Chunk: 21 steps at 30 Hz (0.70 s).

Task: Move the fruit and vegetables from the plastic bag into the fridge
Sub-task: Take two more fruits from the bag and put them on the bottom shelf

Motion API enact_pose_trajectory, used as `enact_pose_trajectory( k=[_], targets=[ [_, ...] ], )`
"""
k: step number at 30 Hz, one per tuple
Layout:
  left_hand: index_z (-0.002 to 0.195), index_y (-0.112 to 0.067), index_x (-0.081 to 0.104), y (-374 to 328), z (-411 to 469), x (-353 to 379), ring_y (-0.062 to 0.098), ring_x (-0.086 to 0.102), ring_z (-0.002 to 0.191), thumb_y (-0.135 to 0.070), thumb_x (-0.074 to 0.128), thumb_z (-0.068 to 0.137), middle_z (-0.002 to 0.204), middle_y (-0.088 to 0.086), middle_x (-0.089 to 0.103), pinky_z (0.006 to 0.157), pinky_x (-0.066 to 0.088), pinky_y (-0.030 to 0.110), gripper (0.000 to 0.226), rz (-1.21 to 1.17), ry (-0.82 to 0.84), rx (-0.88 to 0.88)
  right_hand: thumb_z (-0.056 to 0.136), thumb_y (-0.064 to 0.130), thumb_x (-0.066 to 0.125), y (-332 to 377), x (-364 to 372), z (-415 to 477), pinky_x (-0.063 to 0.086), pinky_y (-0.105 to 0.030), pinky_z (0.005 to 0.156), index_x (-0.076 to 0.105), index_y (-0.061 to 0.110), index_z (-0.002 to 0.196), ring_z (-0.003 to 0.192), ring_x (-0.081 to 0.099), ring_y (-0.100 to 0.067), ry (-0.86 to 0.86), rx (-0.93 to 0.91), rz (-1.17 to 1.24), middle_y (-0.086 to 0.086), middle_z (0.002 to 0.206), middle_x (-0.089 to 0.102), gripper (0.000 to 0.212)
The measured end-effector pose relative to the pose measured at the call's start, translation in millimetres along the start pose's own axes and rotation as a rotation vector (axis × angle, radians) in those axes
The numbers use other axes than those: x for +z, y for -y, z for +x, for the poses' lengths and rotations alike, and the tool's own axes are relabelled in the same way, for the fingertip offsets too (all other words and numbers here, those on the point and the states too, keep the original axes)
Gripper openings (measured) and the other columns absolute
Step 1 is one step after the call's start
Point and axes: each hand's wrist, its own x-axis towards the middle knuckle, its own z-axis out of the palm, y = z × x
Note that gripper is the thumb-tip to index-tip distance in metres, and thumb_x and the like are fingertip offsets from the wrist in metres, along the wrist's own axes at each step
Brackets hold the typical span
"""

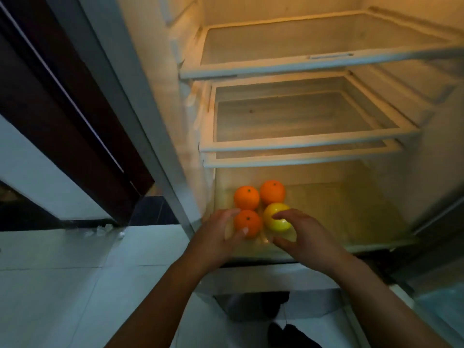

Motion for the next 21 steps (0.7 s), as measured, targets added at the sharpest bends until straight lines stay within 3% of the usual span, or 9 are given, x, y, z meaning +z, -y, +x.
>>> enact_pose_trajectory(
  k=[5, 9, 14, 18, 21],
  targets=[
    [0.133, -0.033, 0.042, 10, -36, -11, 0.003, 0.039, 0.122, -0.042, 0.054, 0.089, 0.130, -0.013, 0.043, 0.095, 0.036, 0.024, 0.046, -0.055, 0.007, 0.043, 0.079, 0.032, 0.072, 32, 10, -36, 0.029, 0.004, 0.073, 0.056, 0.023, 0.121, 0.102, 0.048, 0.000, -0.002, 0.028, 0.104, 0.008, 0.121, 0.056, 0.045],
    [0.132, -0.036, 0.041, 15, -57, -8, 0.007, 0.040, 0.127, -0.044, 0.054, 0.088, 0.137, -0.013, 0.043, 0.098, 0.037, 0.027, 0.046, -0.060, 0.091, 0.107, 0.080, 0.043, 0.067, 46, 12, -80, 0.035, -0.002, 0.073, 0.053, 0.031, 0.119, 0.100, 0.047, 0.005, -0.008, 0.143, 0.104, 0.016, 0.118, 0.054, 0.044],
    [0.131, -0.034, 0.045, 17, -74, 12, 0.008, 0.041, 0.124, -0.046, 0.054, 0.088, 0.134, -0.012, 0.044, 0.100, 0.039, 0.032, 0.046, -0.049, 0.238, 0.173, 0.082, 0.045, 0.064, 53, 16, -143, 0.039, -0.016, 0.085, 0.050, 0.036, 0.123, 0.106, 0.049, 0.000, 0.036, 0.349, 0.057, 0.019, 0.122, 0.050, 0.045],
    [0.131, -0.031, 0.044, 9, -85, 35, 0.011, 0.044, 0.119, -0.042, 0.054, 0.089, 0.132, -0.008, 0.044, 0.098, 0.041, 0.033, 0.044, 0.006, 0.318, 0.193, 0.082, 0.045, 0.064, 56, 19, -191, 0.034, -0.013, 0.086, 0.048, 0.033, 0.126, 0.110, 0.048, -0.002, 0.038, 0.502, 0.011, 0.015, 0.123, 0.051, 0.049],
    [0.130, -0.031, 0.045, 3, -95, 50, 0.011, 0.044, 0.120, -0.043, 0.053, 0.089, 0.132, -0.008, 0.045, 0.096, 0.038, 0.028, 0.044, 0.038, 0.368, 0.227, 0.083, 0.043, 0.063, 56, 19, -217, 0.030, -0.002, 0.074, 0.048, 0.032, 0.127, 0.100, 0.043, 0.004, 0.015, 0.534, -0.020, 0.013, 0.124, 0.052, 0.048]
  ],
)
